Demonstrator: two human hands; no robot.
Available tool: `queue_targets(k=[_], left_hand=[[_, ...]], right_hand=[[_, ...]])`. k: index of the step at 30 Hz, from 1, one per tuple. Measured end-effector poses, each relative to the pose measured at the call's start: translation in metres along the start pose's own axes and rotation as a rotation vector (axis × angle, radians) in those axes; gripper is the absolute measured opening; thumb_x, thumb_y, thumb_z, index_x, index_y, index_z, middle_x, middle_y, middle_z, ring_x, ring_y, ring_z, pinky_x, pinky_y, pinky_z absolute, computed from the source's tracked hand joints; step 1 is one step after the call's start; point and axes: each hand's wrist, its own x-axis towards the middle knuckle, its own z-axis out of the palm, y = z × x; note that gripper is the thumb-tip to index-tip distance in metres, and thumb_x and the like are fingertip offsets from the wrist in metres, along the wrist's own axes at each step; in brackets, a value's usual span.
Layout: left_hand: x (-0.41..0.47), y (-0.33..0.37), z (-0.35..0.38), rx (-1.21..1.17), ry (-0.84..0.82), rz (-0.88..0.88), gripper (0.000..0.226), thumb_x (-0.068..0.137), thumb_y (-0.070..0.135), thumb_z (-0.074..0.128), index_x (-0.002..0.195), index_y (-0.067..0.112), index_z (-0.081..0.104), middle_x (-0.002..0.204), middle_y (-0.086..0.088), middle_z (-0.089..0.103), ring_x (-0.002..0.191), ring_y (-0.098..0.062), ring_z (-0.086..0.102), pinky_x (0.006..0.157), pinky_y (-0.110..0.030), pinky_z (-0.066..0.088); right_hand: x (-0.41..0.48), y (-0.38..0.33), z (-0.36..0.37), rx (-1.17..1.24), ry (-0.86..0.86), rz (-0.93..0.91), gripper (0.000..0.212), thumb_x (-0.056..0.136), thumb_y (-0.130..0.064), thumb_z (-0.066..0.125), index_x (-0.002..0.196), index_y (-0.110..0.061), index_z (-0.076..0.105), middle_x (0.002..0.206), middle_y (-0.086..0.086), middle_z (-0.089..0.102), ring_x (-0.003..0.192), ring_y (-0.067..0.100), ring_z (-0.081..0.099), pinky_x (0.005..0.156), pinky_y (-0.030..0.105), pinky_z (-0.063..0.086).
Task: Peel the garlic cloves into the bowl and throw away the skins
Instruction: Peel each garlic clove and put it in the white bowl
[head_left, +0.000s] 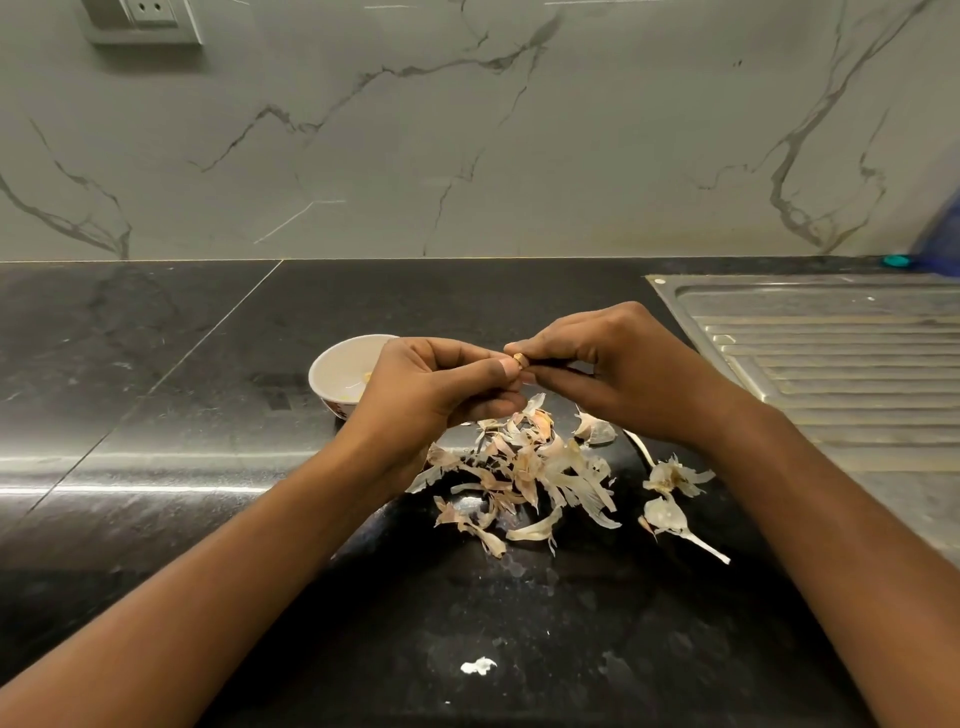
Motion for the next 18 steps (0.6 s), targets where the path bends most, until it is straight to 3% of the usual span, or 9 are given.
queue_targets(k=[6, 10, 18], left_hand=[[0.0020, -0.0011, -0.0016, -0.099, -0.013, -0.079, 0.030, 0.078, 0.010, 0.077, 0.103, -0.007, 0.077, 0.103, -0.028, 0.077, 0.091, -0.033, 0.078, 0.087, -0.037, 0.065], [0.0019, -0.0011, -0.0021, -0.117, 0.009, -0.088, 0.031, 0.077, 0.008, 0.077, 0.103, -0.008, 0.076, 0.103, -0.029, 0.077, 0.089, -0.033, 0.078, 0.082, -0.034, 0.066], [0.0000, 0.0023, 0.0004, -0.174, 0.002, -0.113, 0.028, 0.079, 0.003, 0.074, 0.104, -0.011, 0.075, 0.103, -0.030, 0.076, 0.087, -0.031, 0.079, 0.078, -0.030, 0.066]], right_hand=[[0.0011, -0.0040, -0.0008, -0.080, -0.019, -0.063, 0.029, 0.102, -0.022, 0.067, 0.127, -0.014, 0.078, 0.106, 0.003, 0.081, 0.091, 0.015, 0.077, 0.081, 0.037, 0.065], [0.0018, -0.0066, -0.0004, -0.181, -0.038, -0.129, 0.026, 0.102, -0.018, 0.069, 0.126, -0.013, 0.078, 0.106, 0.005, 0.081, 0.092, 0.019, 0.078, 0.081, 0.033, 0.064], [0.0016, -0.0056, -0.0009, -0.187, -0.025, -0.128, 0.026, 0.101, -0.016, 0.071, 0.127, -0.013, 0.078, 0.108, 0.005, 0.081, 0.094, 0.019, 0.078, 0.082, 0.037, 0.066]])
